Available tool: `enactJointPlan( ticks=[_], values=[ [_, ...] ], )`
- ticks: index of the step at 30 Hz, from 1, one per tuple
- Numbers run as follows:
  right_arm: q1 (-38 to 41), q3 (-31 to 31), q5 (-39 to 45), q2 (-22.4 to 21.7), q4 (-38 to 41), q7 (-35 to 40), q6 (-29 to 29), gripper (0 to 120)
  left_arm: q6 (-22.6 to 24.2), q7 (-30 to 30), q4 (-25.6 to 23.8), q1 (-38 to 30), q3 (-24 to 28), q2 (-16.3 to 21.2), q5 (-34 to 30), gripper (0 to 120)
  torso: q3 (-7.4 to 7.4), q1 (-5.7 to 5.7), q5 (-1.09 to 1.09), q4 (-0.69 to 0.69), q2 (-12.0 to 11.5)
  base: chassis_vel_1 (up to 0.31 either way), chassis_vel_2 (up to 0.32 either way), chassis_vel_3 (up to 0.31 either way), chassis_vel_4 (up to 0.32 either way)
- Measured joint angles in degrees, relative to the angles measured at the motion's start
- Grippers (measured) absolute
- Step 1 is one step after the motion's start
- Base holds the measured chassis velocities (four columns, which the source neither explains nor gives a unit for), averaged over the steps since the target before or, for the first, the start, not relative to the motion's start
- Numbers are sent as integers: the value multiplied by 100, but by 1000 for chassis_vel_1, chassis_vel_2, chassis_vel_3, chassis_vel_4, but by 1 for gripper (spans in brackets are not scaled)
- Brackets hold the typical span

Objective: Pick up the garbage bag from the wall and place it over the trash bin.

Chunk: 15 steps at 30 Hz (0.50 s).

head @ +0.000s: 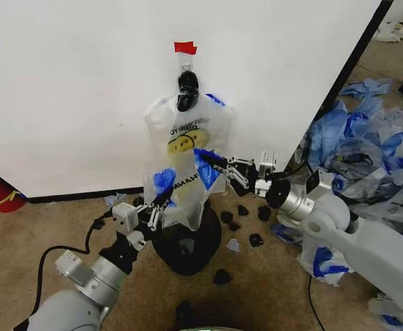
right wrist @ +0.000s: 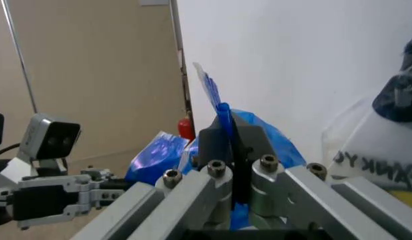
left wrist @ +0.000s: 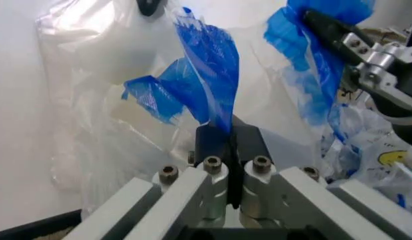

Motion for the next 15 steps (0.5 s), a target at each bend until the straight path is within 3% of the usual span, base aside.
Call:
enactJointPlan(
  ticks=[15],
  values=[
    [806,-975,171,831,-488,59,51,0,-231,-236,261,-108,-126,-67,152,0,1,1,-1,3,0,0,0,0,0]
  ],
)
